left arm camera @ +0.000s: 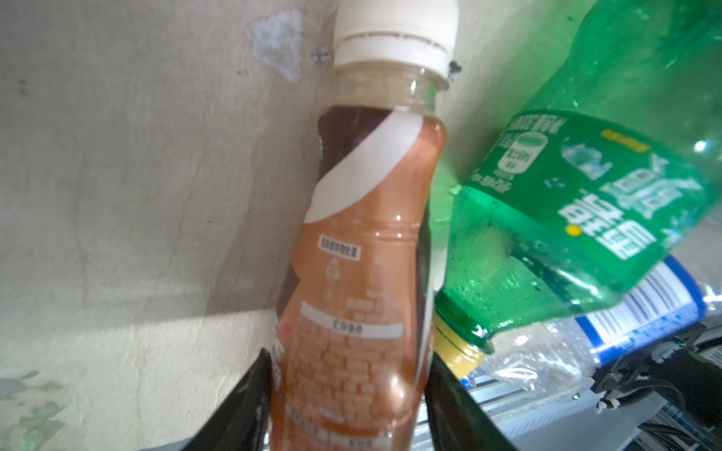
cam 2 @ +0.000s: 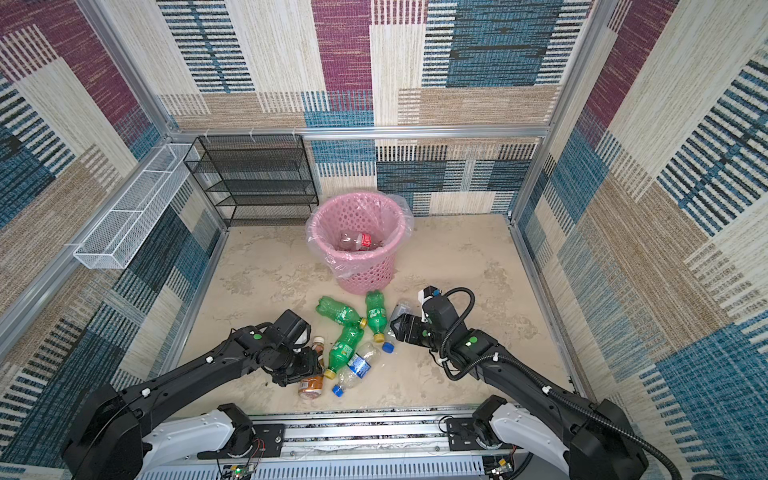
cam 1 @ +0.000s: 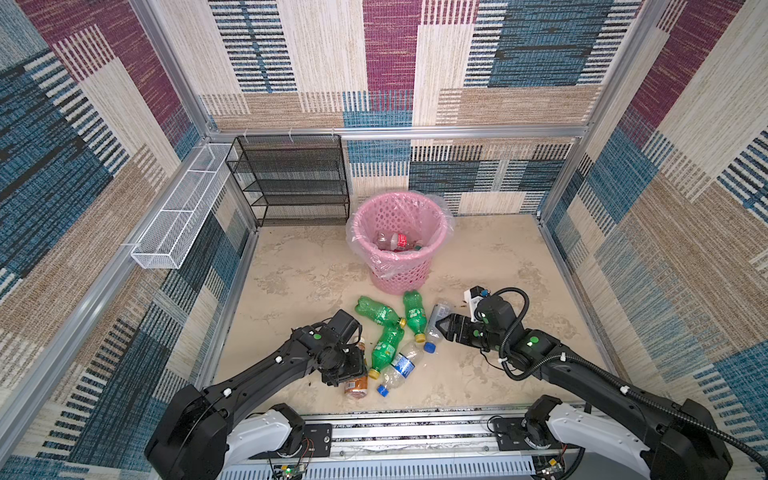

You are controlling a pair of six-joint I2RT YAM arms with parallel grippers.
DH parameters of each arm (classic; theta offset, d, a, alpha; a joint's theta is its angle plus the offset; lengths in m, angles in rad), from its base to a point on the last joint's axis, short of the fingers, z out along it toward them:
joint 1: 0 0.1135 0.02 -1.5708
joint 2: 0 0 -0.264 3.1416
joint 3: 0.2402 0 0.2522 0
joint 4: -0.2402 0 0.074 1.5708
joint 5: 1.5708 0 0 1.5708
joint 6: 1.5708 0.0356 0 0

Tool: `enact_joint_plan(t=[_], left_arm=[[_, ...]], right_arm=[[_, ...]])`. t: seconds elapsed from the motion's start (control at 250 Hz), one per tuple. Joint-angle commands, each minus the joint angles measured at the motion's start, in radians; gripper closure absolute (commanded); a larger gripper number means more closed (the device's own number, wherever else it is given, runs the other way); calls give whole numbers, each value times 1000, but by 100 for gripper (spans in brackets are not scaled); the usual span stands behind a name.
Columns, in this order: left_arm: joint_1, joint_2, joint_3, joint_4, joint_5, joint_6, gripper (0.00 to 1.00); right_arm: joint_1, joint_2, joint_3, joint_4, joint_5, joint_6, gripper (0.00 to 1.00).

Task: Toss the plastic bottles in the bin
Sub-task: 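Lower the left gripper onto the brown milk tea bottle and close it, then lift the milk tea bottle with the left gripper over the pink bin and release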

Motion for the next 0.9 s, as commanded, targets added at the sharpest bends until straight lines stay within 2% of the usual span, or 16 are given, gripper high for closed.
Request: enact_joint_plan(t=[0.0,0.456,0.62,0.776,0.896], left_arm=[[0,-9,7,-16,-20,-13,40],[15,-96,40,-68,-106,-2,43],[22,-129,105,-114,-125,28,43],[24,-103,317,-175,-140,94,44],[24,-2,674,-203,-143,190,44]], right_arm=[[0,5,4,38,-9,2,19],[-8,21,10,58,-19,-13,19],[-19,14,17,63,-16,-20,19],[-34,6,34,59,-16,-26,19],[-51,-6,61,42,-13,-35,19]])
